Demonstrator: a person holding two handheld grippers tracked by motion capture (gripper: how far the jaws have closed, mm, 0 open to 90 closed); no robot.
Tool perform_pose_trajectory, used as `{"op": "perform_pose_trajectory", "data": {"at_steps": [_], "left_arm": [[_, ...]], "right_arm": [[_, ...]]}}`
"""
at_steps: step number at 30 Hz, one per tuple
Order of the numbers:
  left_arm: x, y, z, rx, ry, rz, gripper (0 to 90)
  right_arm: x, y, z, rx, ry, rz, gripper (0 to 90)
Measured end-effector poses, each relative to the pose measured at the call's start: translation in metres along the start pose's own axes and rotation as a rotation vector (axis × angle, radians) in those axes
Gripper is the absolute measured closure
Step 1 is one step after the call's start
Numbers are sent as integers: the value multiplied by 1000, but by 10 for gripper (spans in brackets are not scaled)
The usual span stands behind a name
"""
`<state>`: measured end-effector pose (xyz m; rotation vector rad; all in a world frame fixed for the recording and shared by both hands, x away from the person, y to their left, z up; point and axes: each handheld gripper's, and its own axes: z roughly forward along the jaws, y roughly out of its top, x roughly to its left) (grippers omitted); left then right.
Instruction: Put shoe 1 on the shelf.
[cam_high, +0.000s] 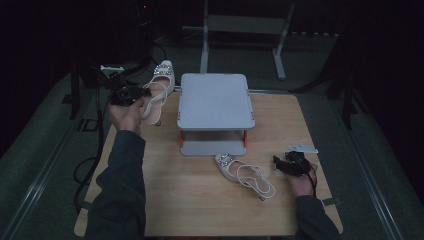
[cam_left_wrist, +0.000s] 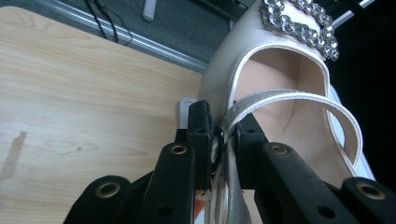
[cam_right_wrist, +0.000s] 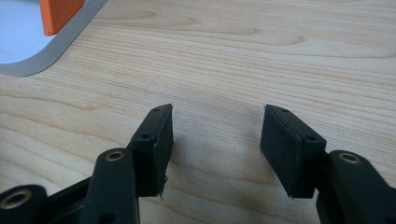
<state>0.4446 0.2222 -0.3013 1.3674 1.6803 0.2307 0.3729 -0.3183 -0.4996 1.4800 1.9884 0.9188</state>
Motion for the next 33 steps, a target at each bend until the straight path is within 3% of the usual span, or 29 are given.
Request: {"op": "perform_pose_trajectory", "data": {"at_steps": [20,24,33], "left_arm": [[-70,13,31,34,-35,-17,812],[-79,11,40,33,-29,-46,811],[-93,4,56,44,2,-70,807]], "right_arm": [[-1,0,0,1,2,-1,437],[-1,0,0,1,3,-1,437],[-1,0,0,1,3,-1,437]]}}
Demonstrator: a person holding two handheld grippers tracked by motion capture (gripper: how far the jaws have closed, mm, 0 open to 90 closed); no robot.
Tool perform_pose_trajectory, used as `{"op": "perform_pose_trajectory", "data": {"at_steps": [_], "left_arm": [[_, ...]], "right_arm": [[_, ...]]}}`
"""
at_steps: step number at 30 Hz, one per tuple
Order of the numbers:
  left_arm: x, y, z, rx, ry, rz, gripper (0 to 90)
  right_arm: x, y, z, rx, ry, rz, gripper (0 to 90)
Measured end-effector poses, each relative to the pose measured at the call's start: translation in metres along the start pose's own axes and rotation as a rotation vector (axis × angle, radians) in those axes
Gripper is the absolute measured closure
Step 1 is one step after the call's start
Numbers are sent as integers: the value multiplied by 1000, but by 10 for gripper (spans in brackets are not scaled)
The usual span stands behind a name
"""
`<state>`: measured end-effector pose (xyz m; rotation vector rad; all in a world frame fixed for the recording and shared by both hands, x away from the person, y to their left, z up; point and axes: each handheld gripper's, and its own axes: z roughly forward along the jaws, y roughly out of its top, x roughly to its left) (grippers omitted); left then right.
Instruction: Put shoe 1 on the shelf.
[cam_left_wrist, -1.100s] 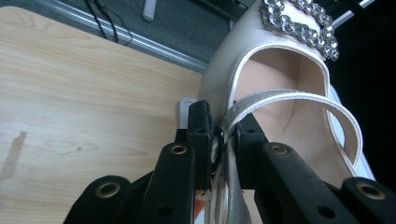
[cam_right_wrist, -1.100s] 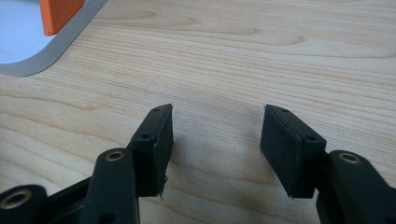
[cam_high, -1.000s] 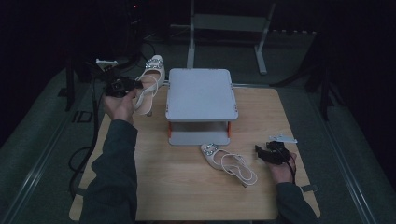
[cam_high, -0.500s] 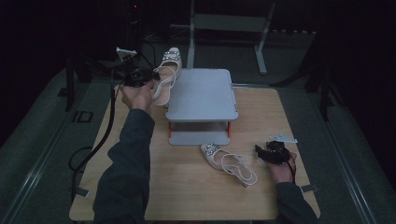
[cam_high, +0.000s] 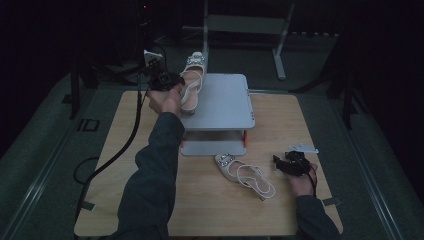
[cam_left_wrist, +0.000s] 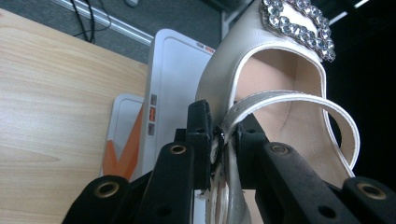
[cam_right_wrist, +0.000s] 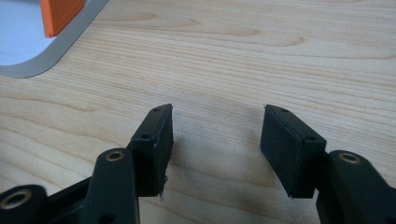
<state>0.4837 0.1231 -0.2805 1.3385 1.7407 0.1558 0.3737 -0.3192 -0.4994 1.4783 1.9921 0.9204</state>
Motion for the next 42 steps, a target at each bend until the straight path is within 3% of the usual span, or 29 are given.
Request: {"op": "perform_pose_trajectory", "data": {"at_steps": [6,10,18,31,36,42], "left_arm": [[-4,-5,10,9,36,-14,809],[-7,-7,15,16,17,-43,809],[-14,-11,27,27,34,-63,808],[-13,-9,35,34,57,-95,797],[-9,-8,42,48,88,-88,796],[-12,-6,44,50,80,-49,784]], "right_arm": [[0,0,0,-2,0,-1,436],[0,0,0,-2,2,1,436],[-1,0,0,-2,6,2,436],[-1,0,0,-2,8,4,437],[-2,1,0,-3,11,10,437],[-2,1,1,-4,11,9,437]]}}
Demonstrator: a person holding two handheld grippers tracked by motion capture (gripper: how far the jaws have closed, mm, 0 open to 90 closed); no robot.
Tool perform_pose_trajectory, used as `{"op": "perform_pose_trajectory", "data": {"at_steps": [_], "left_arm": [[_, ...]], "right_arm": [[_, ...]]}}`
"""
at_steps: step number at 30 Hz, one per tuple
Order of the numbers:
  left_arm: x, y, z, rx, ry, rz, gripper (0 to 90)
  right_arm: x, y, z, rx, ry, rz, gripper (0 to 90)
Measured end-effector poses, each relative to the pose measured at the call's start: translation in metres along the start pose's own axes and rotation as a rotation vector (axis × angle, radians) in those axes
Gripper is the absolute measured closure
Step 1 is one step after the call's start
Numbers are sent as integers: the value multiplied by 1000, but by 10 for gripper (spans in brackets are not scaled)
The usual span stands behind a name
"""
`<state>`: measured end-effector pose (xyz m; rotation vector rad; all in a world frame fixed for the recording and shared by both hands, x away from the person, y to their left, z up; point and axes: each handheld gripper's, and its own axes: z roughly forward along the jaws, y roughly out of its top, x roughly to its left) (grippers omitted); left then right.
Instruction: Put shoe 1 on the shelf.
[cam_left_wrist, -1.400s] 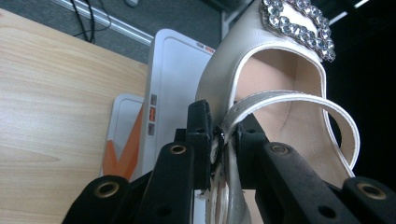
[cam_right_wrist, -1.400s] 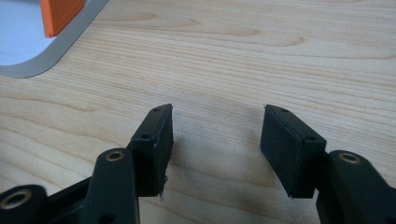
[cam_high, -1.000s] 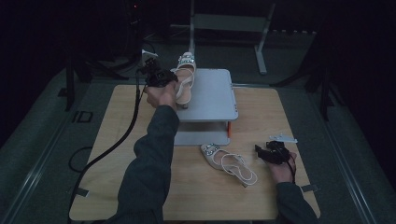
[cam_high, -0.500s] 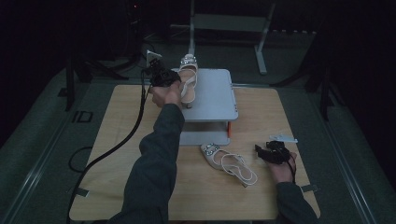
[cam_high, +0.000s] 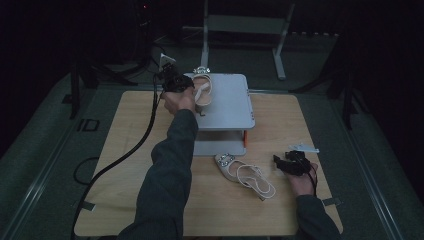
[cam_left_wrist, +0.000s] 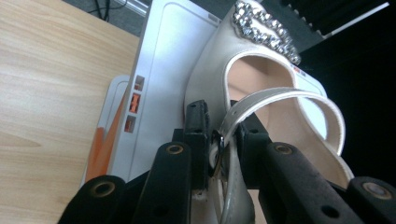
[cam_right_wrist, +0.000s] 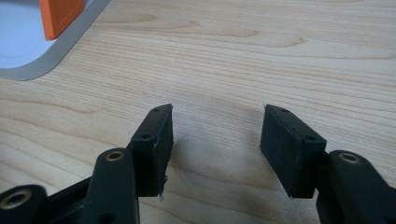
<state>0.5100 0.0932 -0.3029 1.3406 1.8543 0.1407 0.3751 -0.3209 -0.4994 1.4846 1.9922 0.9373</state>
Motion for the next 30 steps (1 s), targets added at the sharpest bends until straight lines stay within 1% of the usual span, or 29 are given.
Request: {"op": "perform_pose_trajectory", "data": {"at_steps": [2,4,6,7,8,14,17,18,19,21,22,23,24,25,27,30], "left_arm": [[-1,0,0,0,-9,15,768],[-2,2,0,9,-9,38,755],[-4,4,0,20,11,89,767],[-4,4,0,24,11,93,774],[-5,5,0,32,16,111,779],[-5,8,0,57,20,160,789],[-5,9,1,60,12,166,784],[-4,9,1,62,-3,172,770],[-3,9,1,63,-23,174,725],[-2,9,0,60,-37,180,638],[-2,9,0,63,-49,182,638],[-2,9,0,63,-49,182,606],[-2,9,-4,59,-67,196,606],[-3,10,-6,52,-77,196,566],[-4,11,-11,40,-92,204,531],[-3,13,-16,27,-99,217,489]], "right_arm": [[0,0,0,1,0,0,437],[0,0,0,1,0,0,436],[0,0,0,1,-1,-2,436],[0,0,0,1,-1,-1,436],[0,0,0,0,0,-1,437],[0,0,0,0,0,-2,436],[0,0,0,1,0,-2,436],[0,0,0,1,0,-2,437],[0,0,0,2,0,-4,436],[0,0,0,3,-1,-7,437],[0,0,0,3,-1,-7,437],[0,0,0,3,-1,-7,437],[0,0,0,4,-2,-7,437],[0,0,0,4,-1,-8,436],[0,0,0,4,-1,-9,437],[0,0,0,4,-2,-11,436]]}}
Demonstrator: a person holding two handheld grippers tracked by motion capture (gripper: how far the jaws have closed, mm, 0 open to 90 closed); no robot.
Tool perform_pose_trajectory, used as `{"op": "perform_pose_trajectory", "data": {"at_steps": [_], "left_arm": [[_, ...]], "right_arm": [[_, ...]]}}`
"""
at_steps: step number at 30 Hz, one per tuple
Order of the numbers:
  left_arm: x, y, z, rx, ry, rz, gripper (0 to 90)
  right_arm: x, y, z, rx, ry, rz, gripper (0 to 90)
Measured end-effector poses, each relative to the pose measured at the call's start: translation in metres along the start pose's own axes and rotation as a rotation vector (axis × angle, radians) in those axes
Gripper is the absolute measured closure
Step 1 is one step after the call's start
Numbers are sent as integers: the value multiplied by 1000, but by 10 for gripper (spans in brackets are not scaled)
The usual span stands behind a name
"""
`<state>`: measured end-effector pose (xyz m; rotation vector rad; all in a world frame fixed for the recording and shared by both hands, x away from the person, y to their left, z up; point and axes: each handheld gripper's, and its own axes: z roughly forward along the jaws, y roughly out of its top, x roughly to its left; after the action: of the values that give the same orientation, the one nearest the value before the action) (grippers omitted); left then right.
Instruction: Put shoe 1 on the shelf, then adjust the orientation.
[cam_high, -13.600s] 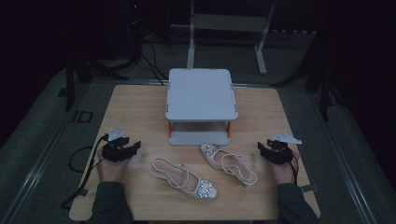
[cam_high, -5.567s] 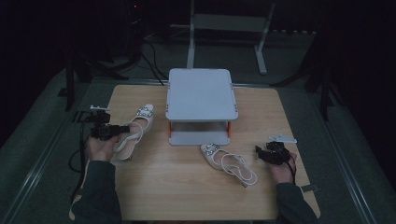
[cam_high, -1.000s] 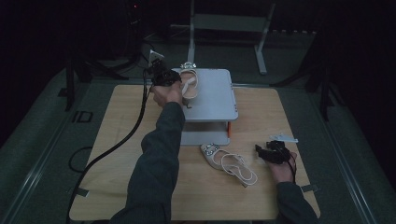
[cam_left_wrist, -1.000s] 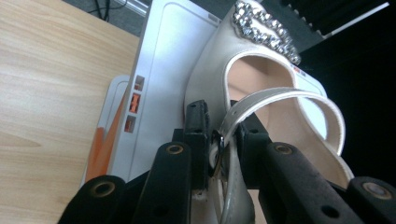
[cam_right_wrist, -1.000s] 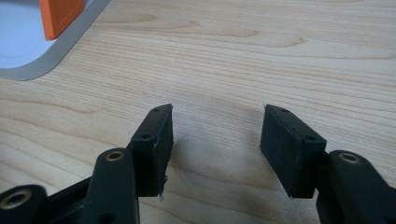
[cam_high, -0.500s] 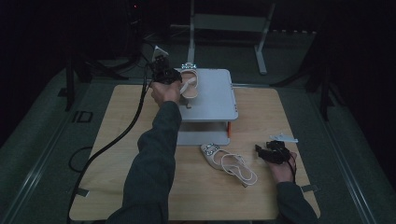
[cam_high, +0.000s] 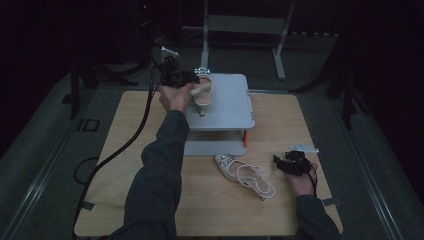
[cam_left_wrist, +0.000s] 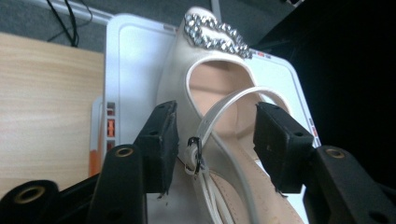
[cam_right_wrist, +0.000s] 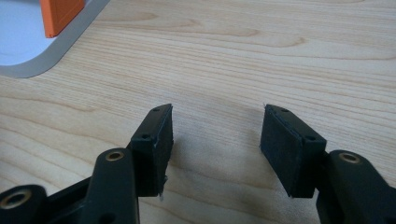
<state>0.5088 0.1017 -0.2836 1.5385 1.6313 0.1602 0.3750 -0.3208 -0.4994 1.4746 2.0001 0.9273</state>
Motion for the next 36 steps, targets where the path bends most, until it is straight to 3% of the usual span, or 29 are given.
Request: {"op": "perform_pose_trajectory", "data": {"at_steps": [6,9,14,24,29,32,36], "left_arm": [[-3,0,-8,-47,-14,48,449],[-2,1,-9,-70,-44,34,429],[-1,3,-16,-102,-62,46,416],[2,3,-32,-118,-46,109,437],[9,-1,-42,-145,-32,141,444],[11,-4,-48,-149,-5,181,443],[21,-7,-52,-162,-7,188,443]], "right_arm": [[0,0,0,1,0,-3,432],[1,0,0,3,-2,-5,428],[1,0,0,3,0,-6,427],[2,0,0,4,2,-4,417],[1,0,0,4,7,1,418],[1,0,-1,6,9,5,430],[1,2,-4,8,16,8,451]]}}
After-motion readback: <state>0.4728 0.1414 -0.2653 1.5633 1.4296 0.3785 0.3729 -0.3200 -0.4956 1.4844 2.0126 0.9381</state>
